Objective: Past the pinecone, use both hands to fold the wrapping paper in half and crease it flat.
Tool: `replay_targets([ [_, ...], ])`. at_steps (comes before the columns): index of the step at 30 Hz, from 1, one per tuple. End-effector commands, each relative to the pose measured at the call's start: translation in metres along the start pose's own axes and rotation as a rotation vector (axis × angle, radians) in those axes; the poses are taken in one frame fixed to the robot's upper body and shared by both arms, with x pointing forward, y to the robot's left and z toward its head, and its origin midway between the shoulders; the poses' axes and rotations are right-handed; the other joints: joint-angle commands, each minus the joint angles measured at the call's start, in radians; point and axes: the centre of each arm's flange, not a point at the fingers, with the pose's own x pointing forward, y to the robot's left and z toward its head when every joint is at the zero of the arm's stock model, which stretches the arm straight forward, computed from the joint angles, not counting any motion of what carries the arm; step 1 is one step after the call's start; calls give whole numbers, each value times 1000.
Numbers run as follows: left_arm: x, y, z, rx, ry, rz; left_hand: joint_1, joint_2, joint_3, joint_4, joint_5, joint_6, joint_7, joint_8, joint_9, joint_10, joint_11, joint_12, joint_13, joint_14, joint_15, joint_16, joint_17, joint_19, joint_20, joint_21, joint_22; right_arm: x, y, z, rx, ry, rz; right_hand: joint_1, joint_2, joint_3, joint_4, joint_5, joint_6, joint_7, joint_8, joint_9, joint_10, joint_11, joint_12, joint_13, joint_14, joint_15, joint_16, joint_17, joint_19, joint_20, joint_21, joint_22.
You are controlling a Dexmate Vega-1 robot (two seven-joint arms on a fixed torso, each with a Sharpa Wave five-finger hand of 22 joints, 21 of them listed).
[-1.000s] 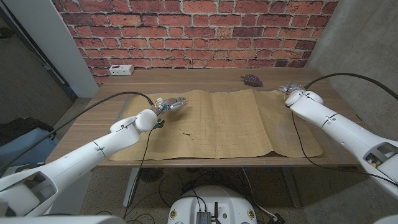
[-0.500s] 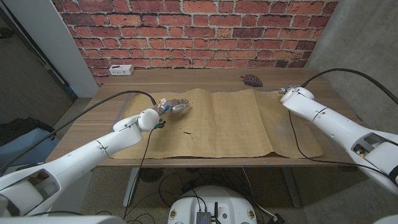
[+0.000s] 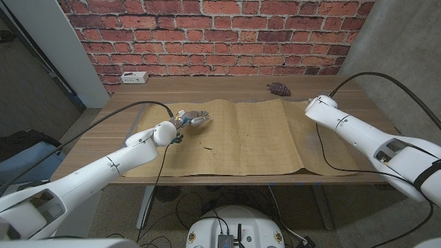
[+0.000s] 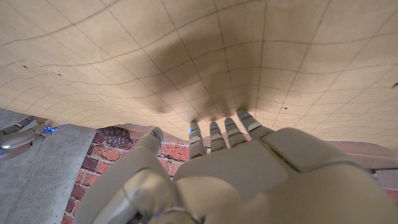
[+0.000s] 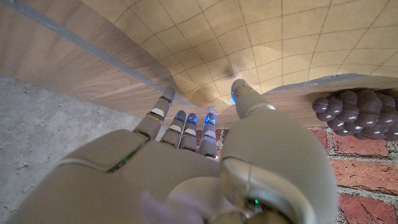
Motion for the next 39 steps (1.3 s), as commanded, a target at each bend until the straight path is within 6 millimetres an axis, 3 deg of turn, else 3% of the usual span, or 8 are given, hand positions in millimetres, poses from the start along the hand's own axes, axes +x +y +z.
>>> replay_targets([
  [1, -8, -2, 0, 2, 18, 0, -8, 2, 0, 4, -2, 6, 4, 7, 5, 4, -7, 3, 3, 0, -14, 4, 2, 14, 5, 2, 5, 7, 1, 0, 0, 49, -2, 16, -2, -6, 6, -2, -9, 2, 1, 6, 2, 1, 4, 4, 9, -11, 4, 3, 2, 3, -3, 2],
  [12, -9, -1, 2, 8, 18, 3, -10, 2, 0, 5, -2, 8, 5, 8, 5, 2, -8, 3, 3, -1, -14, 5, 2, 16, 5, 1, 6, 13, 4, -7, -11, 80, 102, 10, -14, -40, 21, -1, 43, 3, 28, 6, 92, 7, 39, 6, 82, -18, 36, 9, 28, 17, -3, 3],
  [17, -8, -2, 2, 7, 21, -4, -11, 2, 0, 5, -2, 8, 6, 8, 5, 3, -9, 4, 3, -1, -15, 5, 2, 17, 5, 0, 6, 11, 7, -8, -22, 70, 57, 79, 19, -56, 14, 6, 243, -13, 80, 8, 318, 7, 108, 17, 283, -59, 136, 44, 119, -3, 19, 7],
  [20, -7, -2, 1, 7, 21, -7, -11, 2, 0, 6, -2, 9, 6, 8, 5, 2, -7, 3, 3, -1, -15, 5, 2, 17, 6, -1, 6, 9, 9, -7, -21, 50, 15, 135, 22, -69, 8, 7, 353, -16, 95, 10, 448, -16, 178, 44, 394, -93, 216, 98, 175, -15, 42, 12],
  [26, -5, -2, 1, 6, 20, -8, -13, 2, 0, 6, -2, 8, 5, 7, 5, 1, -8, 3, 3, -2, -16, 5, 2, 17, 5, -3, 6, 5, 9, -3, -3, -26, -62, 262, 25, -149, 15, 8, 607, -10, 133, 33, 701, -29, 433, 182, 615, -144, 512, 390, 269, -32, 114, 30],
  [29, -3, -2, 1, 3, 21, -10, -13, 2, 0, 6, -2, 6, 5, 7, 5, 0, -8, 3, 3, -2, -16, 5, 2, 17, 5, -3, 6, 4, 6, -1, 24, -48, -63, 274, 34, -163, 26, 7, 725, 9, 175, 42, 770, -25, 515, 235, 680, -138, 583, 463, 306, -26, 144, 34],
  [35, -1, -3, 0, 5, 21, -15, -14, 3, 1, 7, -2, 6, 4, 7, 5, 1, -10, 3, 3, -3, -17, 5, 1, 18, 4, -5, 6, 1, -1, 7, 51, -89, -44, 290, 37, -162, 27, 6, 781, 31, 191, 41, 828, -21, 587, 284, 761, -132, 631, 511, 346, -10, 176, 38],
  [39, 3, -1, 1, 12, 12, -21, -15, 3, 1, 7, -2, 7, 6, 7, 5, 3, -9, 4, 3, -1, -16, 6, 1, 21, 6, -5, 6, -12, -8, 15, 43, -132, -172, 301, 32, -154, 21, 6, 796, 41, 195, 41, 838, -16, 606, 300, 782, -125, 625, 510, 362, -6, 188, 39],
])
